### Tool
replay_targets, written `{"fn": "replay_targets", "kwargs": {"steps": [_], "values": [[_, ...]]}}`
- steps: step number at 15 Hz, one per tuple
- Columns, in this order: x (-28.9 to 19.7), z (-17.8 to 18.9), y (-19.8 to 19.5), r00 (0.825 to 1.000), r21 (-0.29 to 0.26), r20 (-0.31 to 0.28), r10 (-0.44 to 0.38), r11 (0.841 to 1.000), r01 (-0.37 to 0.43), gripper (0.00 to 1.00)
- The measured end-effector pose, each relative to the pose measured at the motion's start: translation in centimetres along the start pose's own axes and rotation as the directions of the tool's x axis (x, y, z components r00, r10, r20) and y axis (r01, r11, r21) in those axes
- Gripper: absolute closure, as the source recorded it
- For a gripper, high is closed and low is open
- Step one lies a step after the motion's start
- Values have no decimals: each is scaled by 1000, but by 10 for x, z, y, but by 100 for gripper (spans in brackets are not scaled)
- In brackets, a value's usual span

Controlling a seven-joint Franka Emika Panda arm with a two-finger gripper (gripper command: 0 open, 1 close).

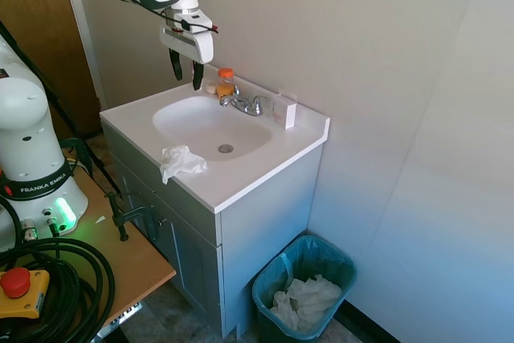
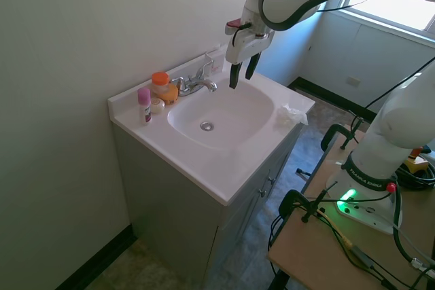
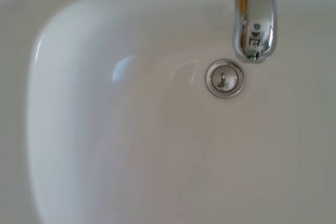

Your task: Throw the tissue in the trash bin

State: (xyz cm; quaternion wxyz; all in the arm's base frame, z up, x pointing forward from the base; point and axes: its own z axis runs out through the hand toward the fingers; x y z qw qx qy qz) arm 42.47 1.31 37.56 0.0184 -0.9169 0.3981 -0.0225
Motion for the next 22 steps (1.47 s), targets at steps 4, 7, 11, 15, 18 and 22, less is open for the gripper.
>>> {"fn": "replay_targets", "kwargs": {"steps": [4, 7, 11, 15, 18, 22], "values": [[7, 0, 6, 999, -12, -20, 45, 999, -45, 0], [27, 4, 38, 993, -39, -37, 112, 993, -113, 0], [29, 25, 101, 986, -122, -56, 159, 979, -165, 0], [29, 36, 137, 981, -173, -58, 187, 966, -194, 0], [32, 54, 145, 983, -221, -35, 181, 958, -184, 0], [32, 85, 149, 986, -278, 16, 168, 948, -157, 0]]}}
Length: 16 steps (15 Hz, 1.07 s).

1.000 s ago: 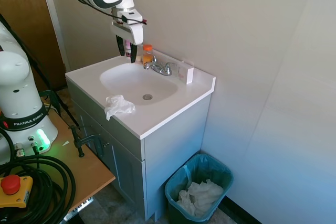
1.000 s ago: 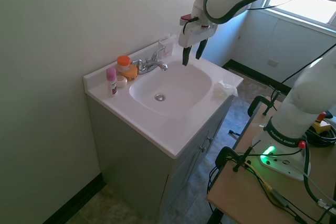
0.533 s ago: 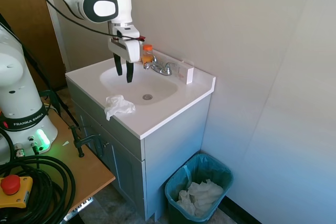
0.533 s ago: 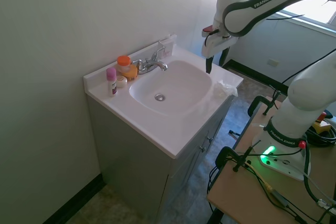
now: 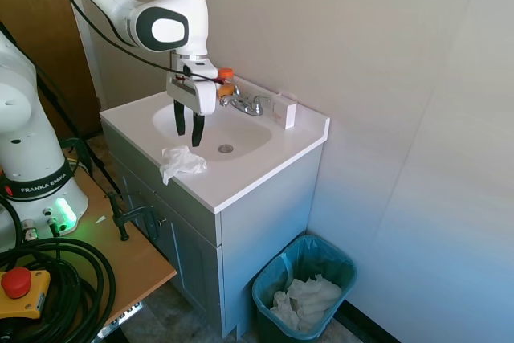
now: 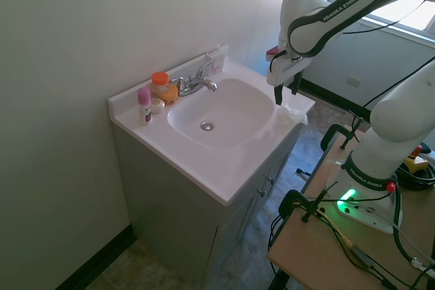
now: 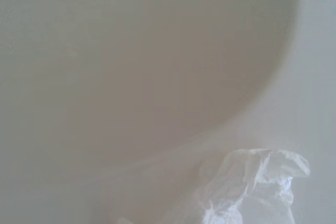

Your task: Throw the tissue in the trash bin

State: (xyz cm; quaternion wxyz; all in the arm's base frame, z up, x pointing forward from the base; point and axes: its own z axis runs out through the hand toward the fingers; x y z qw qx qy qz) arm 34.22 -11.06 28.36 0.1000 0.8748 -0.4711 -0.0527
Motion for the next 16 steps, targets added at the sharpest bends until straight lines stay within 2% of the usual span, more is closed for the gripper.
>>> {"fn": "replay_targets", "kwargs": {"steps": [5, 6, 16], "values": [[5, 35, -2, 999, -25, 34, -9, 1000, 10, 0], [7, 43, -2, 999, -27, 40, -10, 1000, 11, 100], [14, 51, -7, 999, 15, 44, -10, 1000, 9, 100]]}}
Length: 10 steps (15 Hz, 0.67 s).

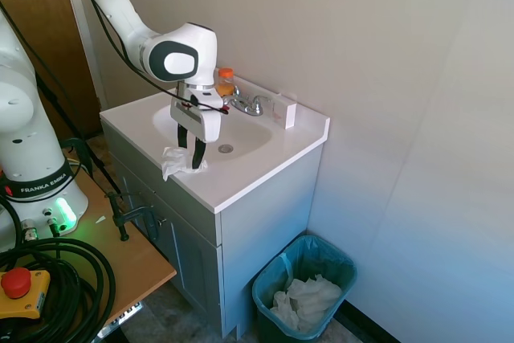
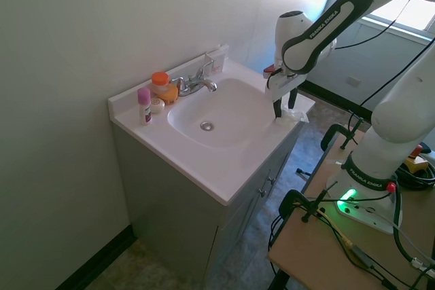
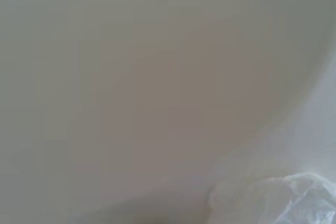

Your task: Throw the tissue in the trash bin

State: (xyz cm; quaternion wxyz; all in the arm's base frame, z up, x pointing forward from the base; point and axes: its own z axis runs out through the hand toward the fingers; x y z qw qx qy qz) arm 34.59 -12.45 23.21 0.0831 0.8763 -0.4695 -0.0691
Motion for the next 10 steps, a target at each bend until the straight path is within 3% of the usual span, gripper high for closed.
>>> {"fn": "replay_targets", "kwargs": {"steps": [10], "values": [[0, 0, -4, 999, 49, 24, -22, 999, 20, 100]]}}
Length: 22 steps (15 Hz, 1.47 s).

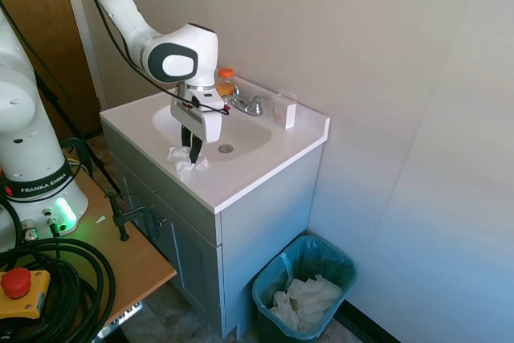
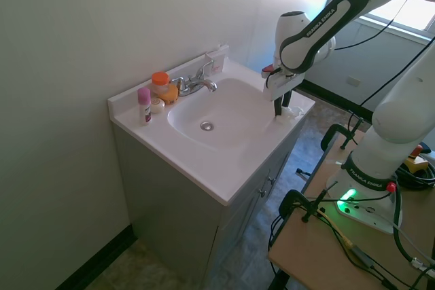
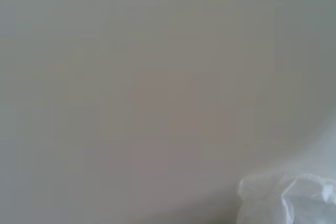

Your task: Throw the tissue in the trash bin

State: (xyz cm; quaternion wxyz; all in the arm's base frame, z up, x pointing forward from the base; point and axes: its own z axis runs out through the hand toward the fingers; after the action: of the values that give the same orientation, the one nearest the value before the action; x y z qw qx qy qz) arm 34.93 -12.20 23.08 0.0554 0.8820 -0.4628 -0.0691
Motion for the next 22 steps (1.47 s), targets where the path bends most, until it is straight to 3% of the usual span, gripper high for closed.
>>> {"fn": "replay_targets", "kwargs": {"steps": [4, 8, 10, 13, 15, 17, 19, 22], "values": [[3, -6, -2, 1000, 33, 9, 8, 999, -8, 100], [19, -58, 8, 999, 154, -8, 48, 987, -46, 100], [38, -104, 19, 993, 239, -29, 116, 965, -106, 100], [89, -161, 46, 965, 354, -41, 258, 907, -228, 100], [134, -182, 69, 927, 418, -40, 372, 849, -323, 100], [186, -183, 88, 875, 455, -31, 483, 786, -419, 100], [238, -160, 111, 813, 448, -1, 583, 727, -521, 100], [299, -111, 128, 737, 409, 19, 676, 667, -623, 100]]}}
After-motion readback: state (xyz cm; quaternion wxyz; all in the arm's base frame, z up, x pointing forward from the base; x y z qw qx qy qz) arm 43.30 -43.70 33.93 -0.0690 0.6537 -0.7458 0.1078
